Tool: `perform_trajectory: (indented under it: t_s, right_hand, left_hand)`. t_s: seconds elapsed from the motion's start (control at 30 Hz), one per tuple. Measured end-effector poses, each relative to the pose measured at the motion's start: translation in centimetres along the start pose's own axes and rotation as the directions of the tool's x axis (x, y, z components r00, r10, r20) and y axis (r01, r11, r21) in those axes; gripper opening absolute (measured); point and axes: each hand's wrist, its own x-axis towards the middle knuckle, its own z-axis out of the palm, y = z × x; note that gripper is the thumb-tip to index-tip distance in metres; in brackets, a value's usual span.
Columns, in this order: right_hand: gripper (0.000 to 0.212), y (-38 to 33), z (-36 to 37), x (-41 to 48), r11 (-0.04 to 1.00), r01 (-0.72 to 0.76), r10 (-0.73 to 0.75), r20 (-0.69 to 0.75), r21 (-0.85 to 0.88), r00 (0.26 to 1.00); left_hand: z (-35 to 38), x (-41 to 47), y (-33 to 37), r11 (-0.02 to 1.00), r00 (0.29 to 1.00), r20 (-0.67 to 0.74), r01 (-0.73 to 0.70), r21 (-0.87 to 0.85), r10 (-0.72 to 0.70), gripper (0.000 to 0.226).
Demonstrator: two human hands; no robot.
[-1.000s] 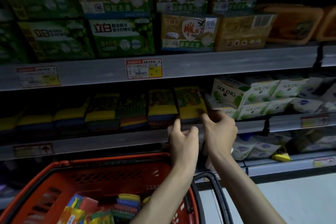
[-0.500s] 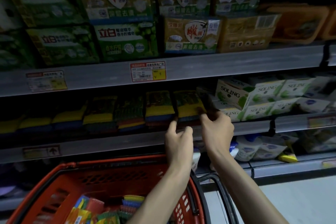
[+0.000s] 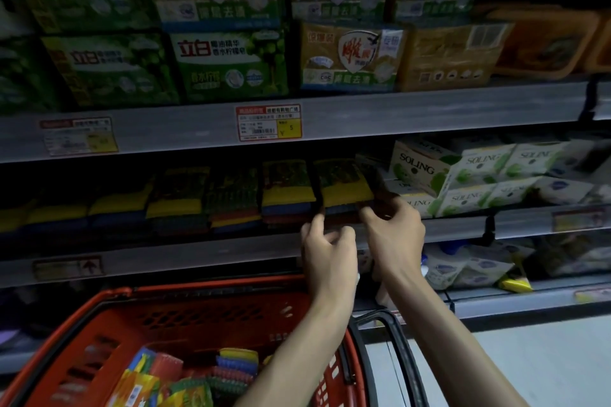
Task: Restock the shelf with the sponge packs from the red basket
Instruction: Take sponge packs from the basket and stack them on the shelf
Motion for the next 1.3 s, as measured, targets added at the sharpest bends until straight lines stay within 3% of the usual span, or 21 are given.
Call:
perform_trajectory:
  t_s: [0.27, 0.57, 0.7, 0.8, 0.9, 1.0, 1.17, 1.3]
  right_hand:
    - [0.026, -0.1, -0.6, -0.4, 0.999, 0.032, -0.031, 0.032, -0.026, 0.999]
    - [0.032, -0.1, -1.2, -0.8, 1.000, 0.008, -0.006, 0.071, -0.025, 0.997]
    - [0.026, -0.3, -1.6, -2.1, 0.991, 0.117, -0.117, 0.011, -0.066, 0.993]
    - [0.016, -0.5, -0.6, -3.7, 0.986, 0.165, -0.166, 0.030, 0.029, 0.986]
    - [0.008, -0.5, 1.6, -5.1, 0.983, 0.007, -0.043, 0.198, 0.183, 0.979]
    - [0.008, -0.5, 3.2, -5.9, 0.959, -0.183, 0.108, 0.317, 0.217, 0.942]
    - [0.008, -0.9, 4.9, -6.3, 0.831, -0.460, 0.334, 0.381, 0.313, 0.862]
    - [0.018, -1.4, 5.9, -5.9, 0.740, -0.521, 0.412, 0.326, 0.426, 0.851]
  left_hand:
    - [-0.1, -0.6, 0.2, 0.999, 1.000, -0.017, 0.020, -0.043, -0.021, 0.057]
    - [-1.9, -1.4, 0.0, 0.997, 0.997, -0.026, -0.071, -0.029, 0.071, 0.053]
    - [-4.7, -1.3, -0.5, 0.989, 0.985, -0.081, -0.148, 0.027, 0.150, 0.044]
    - [-6.6, -0.6, -1.0, 0.979, 0.972, -0.125, -0.188, 0.077, 0.197, 0.036]
    - [-7.8, 0.4, -1.2, 0.984, 0.973, -0.153, -0.167, 0.063, 0.175, 0.025]
    - [-8.3, 1.1, -1.6, 0.994, 0.979, -0.172, -0.106, 0.036, 0.111, 0.018]
    - [-8.5, 1.9, -2.2, 0.999, 0.981, -0.186, -0.044, 0.019, 0.047, 0.011]
    - [-8.5, 2.5, -2.3, 0.999, 0.976, -0.219, -0.004, -0.045, -0.006, 0.007]
